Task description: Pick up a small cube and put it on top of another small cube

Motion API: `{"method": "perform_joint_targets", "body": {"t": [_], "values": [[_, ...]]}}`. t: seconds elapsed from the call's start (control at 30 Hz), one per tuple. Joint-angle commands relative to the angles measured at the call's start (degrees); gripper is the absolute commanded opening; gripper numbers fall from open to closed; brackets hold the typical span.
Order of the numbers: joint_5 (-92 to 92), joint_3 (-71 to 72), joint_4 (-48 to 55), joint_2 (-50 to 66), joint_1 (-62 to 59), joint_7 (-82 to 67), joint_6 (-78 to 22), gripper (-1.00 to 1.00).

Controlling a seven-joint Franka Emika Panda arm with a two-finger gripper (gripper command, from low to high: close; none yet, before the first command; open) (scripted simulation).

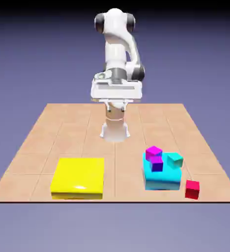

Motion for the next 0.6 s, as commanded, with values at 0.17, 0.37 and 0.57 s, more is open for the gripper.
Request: {"method": "perform_joint_targets", "body": {"t": [0.17,0.37,0.57], "values": [[0.3,-0.8,9.5,12.5,7.4,-7.8,-6.4,0.0],[0.6,-1.5,19.0,24.9,14.8,-15.7,-12.8,0.0],[0.9,-2.3,28.6,37.4,22.1,-23.5,-19.2,0.0]]}}
